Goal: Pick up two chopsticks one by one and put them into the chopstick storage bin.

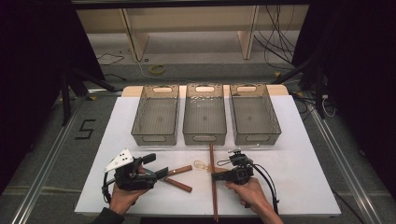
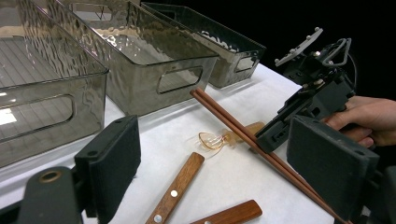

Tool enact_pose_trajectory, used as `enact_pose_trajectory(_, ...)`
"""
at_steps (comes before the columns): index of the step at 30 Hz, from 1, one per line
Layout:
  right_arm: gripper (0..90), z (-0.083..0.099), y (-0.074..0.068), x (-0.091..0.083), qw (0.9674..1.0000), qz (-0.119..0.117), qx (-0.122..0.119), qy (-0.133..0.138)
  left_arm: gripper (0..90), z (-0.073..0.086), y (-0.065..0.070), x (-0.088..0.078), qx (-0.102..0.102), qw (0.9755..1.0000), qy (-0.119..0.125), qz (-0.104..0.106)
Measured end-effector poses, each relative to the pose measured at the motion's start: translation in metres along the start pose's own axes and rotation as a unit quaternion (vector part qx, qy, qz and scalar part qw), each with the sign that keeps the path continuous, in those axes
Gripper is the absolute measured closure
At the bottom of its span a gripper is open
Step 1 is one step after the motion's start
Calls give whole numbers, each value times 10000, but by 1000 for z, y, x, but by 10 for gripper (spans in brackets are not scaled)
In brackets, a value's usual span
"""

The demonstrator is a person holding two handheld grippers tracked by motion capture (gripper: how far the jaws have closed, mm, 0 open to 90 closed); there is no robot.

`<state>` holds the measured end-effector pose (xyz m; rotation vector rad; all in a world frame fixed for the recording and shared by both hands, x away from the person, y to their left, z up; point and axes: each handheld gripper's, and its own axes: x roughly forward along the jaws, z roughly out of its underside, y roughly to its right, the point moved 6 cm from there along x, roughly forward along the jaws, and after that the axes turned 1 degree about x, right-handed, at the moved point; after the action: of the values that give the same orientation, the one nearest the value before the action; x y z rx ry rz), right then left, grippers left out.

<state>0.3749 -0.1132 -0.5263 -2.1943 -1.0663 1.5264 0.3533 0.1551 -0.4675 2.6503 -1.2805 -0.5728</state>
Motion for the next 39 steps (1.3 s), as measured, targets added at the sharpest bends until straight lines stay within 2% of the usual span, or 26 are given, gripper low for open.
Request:
enact_pose_trajectory(9, 839, -1, 0, -3, 9999, -36, 72, 87, 171, 0, 0, 0, 7, 10000, -5, 0)
enact_pose_trajectory(14, 847, 0, 1, -4, 9999, 8, 59, 89, 171, 0, 0, 0, 3, 10000, -5, 2)
enact_pose_trajectory(25, 852, -1, -2, -7, 9998, 93, -121, 108, 171, 0, 0, 0, 3, 10000, -16, 0)
enact_pose_trajectory(33, 853, -3, -4, -10, 9996, 40, -182, 193, 171, 0, 0, 0, -4, 10000, -14, -1)
enact_pose_trajectory(38, 853, -6, -8, -16, 9993, -26, -259, 258, 171, 0, -1, 1, -31, 10000, -15, 12)
enact_pose_trajectory(39, 853, -8, -11, -19, 9990, -52, -334, 290, 170, 0, -1, 1, -44, 10000, -29, 19)
